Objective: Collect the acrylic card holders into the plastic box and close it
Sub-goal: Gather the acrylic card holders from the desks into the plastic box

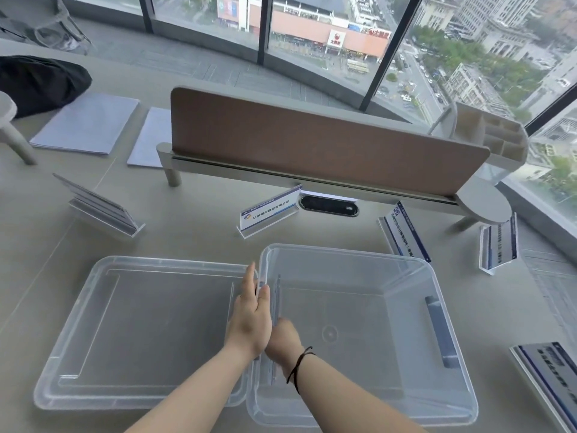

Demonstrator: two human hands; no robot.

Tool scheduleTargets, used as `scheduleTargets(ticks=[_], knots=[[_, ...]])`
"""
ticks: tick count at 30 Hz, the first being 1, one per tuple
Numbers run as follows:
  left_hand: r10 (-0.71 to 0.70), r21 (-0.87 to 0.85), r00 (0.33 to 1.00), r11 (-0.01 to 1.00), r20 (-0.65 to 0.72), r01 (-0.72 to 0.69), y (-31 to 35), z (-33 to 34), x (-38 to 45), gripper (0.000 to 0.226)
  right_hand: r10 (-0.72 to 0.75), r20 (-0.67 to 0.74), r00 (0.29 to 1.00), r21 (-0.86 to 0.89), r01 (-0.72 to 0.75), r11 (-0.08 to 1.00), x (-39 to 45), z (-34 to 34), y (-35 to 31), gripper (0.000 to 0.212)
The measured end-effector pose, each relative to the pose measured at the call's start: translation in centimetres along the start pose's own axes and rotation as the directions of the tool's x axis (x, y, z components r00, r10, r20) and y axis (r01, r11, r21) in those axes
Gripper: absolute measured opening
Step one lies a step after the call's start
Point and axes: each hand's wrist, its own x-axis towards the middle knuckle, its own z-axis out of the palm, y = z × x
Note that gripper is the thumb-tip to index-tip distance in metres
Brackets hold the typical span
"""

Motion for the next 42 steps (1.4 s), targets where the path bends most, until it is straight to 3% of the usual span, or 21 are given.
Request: scheduleTargets(ticks=[4, 8, 10, 12, 15, 20, 25, 28, 30, 32, 34, 39, 42], knots=[[-0.004, 0.043, 1.0, 0.999, -0.002, 0.004, 0.5, 0.0, -0.3, 0.05, -0.002, 0.027, 1.0, 0.05, 0.001, 0.999, 0.1, 0.1, 0.1, 0.083], [0.064, 0.336, 0.996, 0.941, -0.065, -0.038, 1.0, -0.3, -0.6, 0.049, 0.007, 0.078, 0.997, 0.216, -0.024, 0.976, -1.2, -0.8, 0.4, 0.096], [0.114, 0.439, 0.988, 0.897, -0.109, -0.055, 1.2, -0.2, -0.5, 0.05, -0.044, 0.068, 0.997, 0.229, 0.027, 0.973, -2.2, -2.4, 1.1, 0.085], [0.089, 0.425, 0.979, 0.905, -0.184, -0.002, 2.1, -0.2, 0.0, 0.05, -0.09, 0.071, 0.993, 0.271, 0.067, 0.96, -3.3, -4.8, 2.3, 0.066], [0.083, 0.375, 0.964, 0.927, -0.251, 0.018, 5.2, 0.5, 0.9, 0.052, -0.111, 0.071, 0.991, 0.497, 0.061, 0.865, -5.7, -10.0, 4.3, 0.034], [0.311, 0.417, 0.949, 0.869, -0.043, -0.266, 12.0, 6.9, 0.2, 0.036, -0.109, -0.107, 0.988, 0.592, 0.151, 0.792, -8.2, -20.3, 9.7, 0.027], [0.418, 0.603, 0.865, 0.625, 0.277, -0.495, 14.8, 19.4, -1.1, 0.028, -0.073, -0.297, 0.952, 0.648, 0.257, 0.717, -9.1, -30.5, 17.1, 0.021], [0.365, 0.601, 0.805, 0.537, 0.468, -0.593, 15.9, 28.4, -2.8, 0.031, -0.02, -0.456, 0.89, 0.558, 0.303, 0.773, -9.4, -36.8, 23.2, 0.021], [0.335, 0.549, 0.725, 0.486, 0.602, -0.68, 16.5, 34.7, -4.2, 0.036, 0.008, -0.567, 0.824, 0.433, 0.29, 0.853, -9.6, -41.2, 28.1, 0.023], [0.291, 0.5, 0.625, 0.403, 0.725, -0.767, 16.8, 40.8, -5.5, 0.042, 0.032, -0.65, 0.759, 0.277, 0.198, 0.94, -9.5, -45.5, 33.2, 0.034], [0.234, 0.483, 0.536, 0.248, 0.811, -0.84, 16.7, 46.5, -6.5, 0.05, 0.052, -0.683, 0.729, 0.142, 0.063, 0.988, -9.0, -49.2, 38.1, 0.053], [0.076, 0.461, 0.456, -0.063, 0.887, -0.885, 15.2, 56.6, -7.7, 0.064, 0.097, -0.593, 0.8, -0.128, -0.213, 0.969, -6.2, -53.4, 46.0, 0.102], [-0.023, 0.443, 0.451, -0.14, 0.892, -0.885, 13.9, 60.9, -7.6, 0.069, 0.123, -0.538, 0.834, -0.208, -0.273, 0.939, -3.9, -53.6, 48.1, 0.1]])
